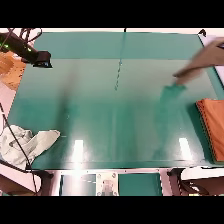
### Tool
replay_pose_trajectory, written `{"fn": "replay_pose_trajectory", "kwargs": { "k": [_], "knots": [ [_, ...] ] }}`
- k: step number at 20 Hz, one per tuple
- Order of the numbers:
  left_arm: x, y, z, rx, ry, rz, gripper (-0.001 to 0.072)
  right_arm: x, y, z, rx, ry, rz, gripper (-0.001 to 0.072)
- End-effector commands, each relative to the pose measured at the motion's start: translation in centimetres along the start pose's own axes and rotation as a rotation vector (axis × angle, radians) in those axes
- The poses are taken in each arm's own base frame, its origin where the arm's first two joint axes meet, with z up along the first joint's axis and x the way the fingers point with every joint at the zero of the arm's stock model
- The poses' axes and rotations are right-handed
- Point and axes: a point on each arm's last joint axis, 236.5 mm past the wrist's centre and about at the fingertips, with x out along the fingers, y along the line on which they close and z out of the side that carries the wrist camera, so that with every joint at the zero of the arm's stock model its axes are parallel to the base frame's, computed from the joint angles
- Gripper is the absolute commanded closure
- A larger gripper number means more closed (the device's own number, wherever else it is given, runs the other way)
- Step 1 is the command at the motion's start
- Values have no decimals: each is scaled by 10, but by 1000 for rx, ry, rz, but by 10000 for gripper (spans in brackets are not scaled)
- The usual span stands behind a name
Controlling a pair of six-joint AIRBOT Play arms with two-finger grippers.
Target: Fold the shirts.
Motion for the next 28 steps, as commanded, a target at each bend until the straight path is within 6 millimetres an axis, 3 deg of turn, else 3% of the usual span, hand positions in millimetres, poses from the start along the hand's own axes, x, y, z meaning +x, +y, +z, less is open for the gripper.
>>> {"fn": "replay_pose_trajectory", "kwargs": {
  "k": [1,4,8,12,18,19,20,21,23,25,26,27,28],
  "knots": [
    [0,0,0,-17,-1,0,675,-86,-86,5,163,-69,-174,695],
    [0,0,0,-17,-1,0,675,-145,-141,-19,261,-74,-410,695],
    [0,-1,0,-17,-1,-3,675,-202,-183,-69,411,-2,-733,695],
    [0,-1,-1,-17,2,-4,675,-217,-207,-109,506,76,-876,694],
    [0,-1,0,-17,1,-4,675,-214,-278,-212,688,386,-1104,692],
    [0,-1,0,-16,0,-4,675,-214,-288,-226,696,425,-1137,613],
    [0,-2,1,-16,-3,-6,675,-215,-296,-237,711,450,-1173,311],
    [0,-3,2,-16,-7,-11,676,-217,-301,-244,723,468,-1196,95],
    [-1,-7,6,-17,-25,-27,676,-212,-303,-238,719,460,-1193,96],
    [-3,-10,9,-17,-37,-38,677,-195,-295,-211,686,385,-1154,103],
    [-4,-14,9,-21,-40,-55,677,-177,-286,-189,638,327,-1099,252],
    [-8,-17,9,-33,-41,-59,677,-156,-273,-167,576,275,-1030,626],
    [-14,-19,7,-35,-42,-58,677,-133,-257,-145,499,232,-970,689]
  ]
}}
